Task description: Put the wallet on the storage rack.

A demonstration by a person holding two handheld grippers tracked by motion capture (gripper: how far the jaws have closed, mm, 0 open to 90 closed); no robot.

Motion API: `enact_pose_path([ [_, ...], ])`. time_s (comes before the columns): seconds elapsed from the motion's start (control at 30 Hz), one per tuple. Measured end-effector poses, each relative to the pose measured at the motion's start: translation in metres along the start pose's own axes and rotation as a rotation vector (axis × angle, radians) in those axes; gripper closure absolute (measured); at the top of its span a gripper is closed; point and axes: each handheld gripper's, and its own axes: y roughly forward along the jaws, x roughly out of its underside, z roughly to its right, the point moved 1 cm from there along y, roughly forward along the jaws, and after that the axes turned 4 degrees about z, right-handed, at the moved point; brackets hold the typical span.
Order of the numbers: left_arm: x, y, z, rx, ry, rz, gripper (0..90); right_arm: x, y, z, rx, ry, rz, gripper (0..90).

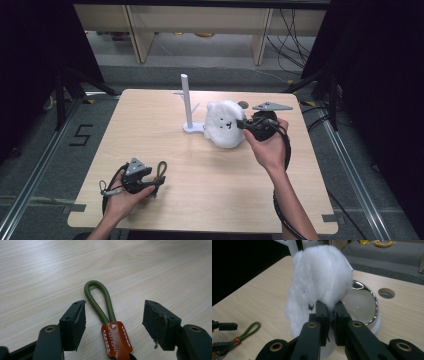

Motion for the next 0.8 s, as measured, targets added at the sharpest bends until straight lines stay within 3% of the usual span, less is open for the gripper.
enact_pose_path([
  [0.23,0.000,0.000,0.000,0.003,0.003,0.002,34.0,-0.007,-0.001,0.005,0.022,0.015,0.020,85.6],
  [0.33,0.000,0.001,0.000,0.004,0.003,0.002,34.0,-0.010,-0.001,0.010,0.039,-0.009,0.033,85.6],
  [0.5,0.000,0.001,0.000,0.006,0.008,-0.003,34.0,-0.013,-0.001,0.014,0.042,0.023,0.037,85.7],
  [0.53,0.000,0.001,0.000,0.005,0.008,-0.004,34.0,-0.014,-0.001,0.017,0.056,0.000,0.038,85.6],
  [0.6,0.000,0.001,0.000,0.005,0.006,-0.003,34.0,-0.015,0.000,0.018,0.051,0.025,0.040,85.6],
  [0.8,0.000,0.001,0.000,0.005,0.005,-0.003,34.0,-0.014,0.001,0.024,0.068,0.039,0.038,85.6],
])
